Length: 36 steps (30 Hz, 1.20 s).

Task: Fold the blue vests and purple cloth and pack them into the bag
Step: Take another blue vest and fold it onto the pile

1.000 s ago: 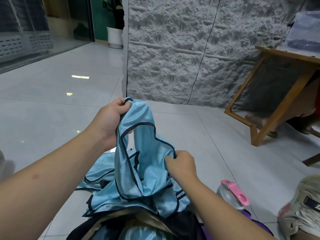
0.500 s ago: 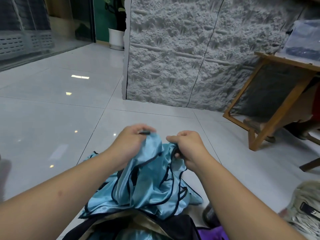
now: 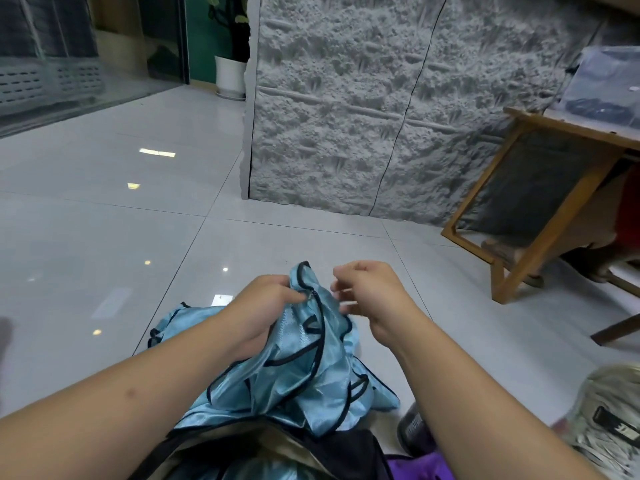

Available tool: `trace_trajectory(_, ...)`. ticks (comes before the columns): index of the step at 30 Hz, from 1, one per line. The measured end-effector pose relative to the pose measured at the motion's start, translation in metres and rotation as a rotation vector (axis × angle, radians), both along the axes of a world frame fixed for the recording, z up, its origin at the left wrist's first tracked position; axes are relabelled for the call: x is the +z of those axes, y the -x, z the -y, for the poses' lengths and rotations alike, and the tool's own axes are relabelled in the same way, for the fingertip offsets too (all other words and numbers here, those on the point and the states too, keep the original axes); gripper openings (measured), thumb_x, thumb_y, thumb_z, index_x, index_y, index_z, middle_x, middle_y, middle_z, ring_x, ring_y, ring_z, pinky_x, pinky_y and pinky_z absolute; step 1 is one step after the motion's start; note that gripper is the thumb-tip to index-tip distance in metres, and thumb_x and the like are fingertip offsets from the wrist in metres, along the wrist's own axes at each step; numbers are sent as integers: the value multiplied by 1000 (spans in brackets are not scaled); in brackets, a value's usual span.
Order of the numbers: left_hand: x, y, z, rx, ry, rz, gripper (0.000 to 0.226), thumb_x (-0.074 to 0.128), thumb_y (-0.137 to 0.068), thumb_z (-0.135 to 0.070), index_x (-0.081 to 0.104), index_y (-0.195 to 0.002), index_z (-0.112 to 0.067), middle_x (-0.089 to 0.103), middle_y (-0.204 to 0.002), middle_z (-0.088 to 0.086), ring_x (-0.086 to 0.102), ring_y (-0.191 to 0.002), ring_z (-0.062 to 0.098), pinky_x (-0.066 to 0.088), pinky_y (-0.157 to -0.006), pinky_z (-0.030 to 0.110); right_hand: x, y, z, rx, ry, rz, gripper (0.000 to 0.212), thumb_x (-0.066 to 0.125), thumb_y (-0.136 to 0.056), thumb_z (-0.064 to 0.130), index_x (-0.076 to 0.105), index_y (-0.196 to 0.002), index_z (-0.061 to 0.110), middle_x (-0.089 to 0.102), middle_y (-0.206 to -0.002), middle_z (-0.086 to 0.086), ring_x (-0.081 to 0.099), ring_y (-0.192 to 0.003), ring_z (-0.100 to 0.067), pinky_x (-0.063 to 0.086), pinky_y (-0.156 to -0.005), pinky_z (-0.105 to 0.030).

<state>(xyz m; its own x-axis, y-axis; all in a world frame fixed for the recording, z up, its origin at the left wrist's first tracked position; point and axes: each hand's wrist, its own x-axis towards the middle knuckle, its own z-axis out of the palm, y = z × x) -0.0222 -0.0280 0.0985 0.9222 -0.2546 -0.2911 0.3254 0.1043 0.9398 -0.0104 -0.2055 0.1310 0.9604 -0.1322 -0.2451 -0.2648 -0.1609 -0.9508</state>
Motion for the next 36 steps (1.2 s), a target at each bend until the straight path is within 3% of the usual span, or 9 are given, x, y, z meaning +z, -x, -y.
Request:
trace_trajectory(4, 3, -2, -4, 38, 108, -49, 29, 46, -101, 4, 68, -120, 4, 74, -113, 27, 73, -105, 44, 56, -97, 58, -19, 2, 11, 70, 223, -181, 46, 71, -94, 53, 73, -100, 8, 78, -92, -5, 74, -81, -22, 62, -84, -42)
trace_trajectory(7, 4, -3, -6, 67, 136, -68, 30, 44, -102, 4, 66, -121, 5, 73, -113, 28, 73, -104, 44, 59, -92, 55, -30, 7, 13, 234, 63, -233, 74, 54, -90, 77, 73, -101, 7, 73, -85, -7, 69, -72, -23, 60, -81, -40)
trace_trajectory(9, 5, -3, -6, 41, 129, -64, 29, 45, -101, 5, 67, -120, 6, 72, -114, 30, 73, -102, 44, 61, -88, 52, -35, 9, 13, 329, -56, -221, 85, 52, -87, 81, 74, -112, 3, 75, -108, -21, 72, -93, -35, 57, -96, -50)
trace_trajectory(13, 10, -4, -6, 32, 117, -19, 22, 53, -99, 6, 72, -110, 3, 74, -108, 30, 75, -94, 42, 63, -83, 49, -29, 13, 4, 355, -153, -159, 64, 80, -88, 43, 68, -121, -11, 68, -126, -33, 64, -101, -39, 52, -101, -57)
trace_trajectory(19, 32, -24, -26, 186, 100, 88, 30, 65, -91, 10, 75, -112, -9, 77, -107, 20, 75, -82, 27, 64, -77, 37, -8, -3, 21, 62, -468, -11, 26, 74, -86, -2, 63, -110, -4, 74, -97, -25, 72, -79, -32, 64, -73, -39)
trace_trajectory(22, 45, -31, -43, 218, 85, 136, 40, 65, -87, 16, 75, -115, -12, 76, -106, 16, 74, -80, 23, 64, -77, 33, -2, -5, 35, -79, -426, 53, 19, 72, -89, -4, 60, -87, 10, 68, -80, -13, 66, -68, -25, 57, -68, -37)
trace_trajectory(28, 68, -41, -68, 154, -198, 285, 53, 74, -81, 16, 74, -120, -19, 69, -121, 14, 76, -92, 24, 61, -83, 29, 30, 0, 60, -121, -532, 120, 29, 72, -89, -1, 73, -116, 9, 77, -91, -10, 74, -77, -24, 62, -73, -37)
trace_trajectory(32, 107, -41, -76, 241, -300, 389, 32, 81, -81, 6, 76, -106, -13, 75, -100, 15, 75, -72, 17, 59, -67, 22, 65, 7, 69, -67, -648, 151, 38, 62, -94, -5, 71, -125, 16, 77, -110, -15, 77, -80, -27, 63, -63, -35)
trace_trajectory(36, 150, -45, -95, 365, -450, 470, 9, 84, -85, -15, 79, -91, -14, 74, -86, 11, 64, -67, 20, 51, -62, 29, 110, 21, 74, -28, -739, 289, 45, 55, -97, -5, 68, -132, 20, 77, -104, -13, 75, -80, -23, 62, -72, -36)
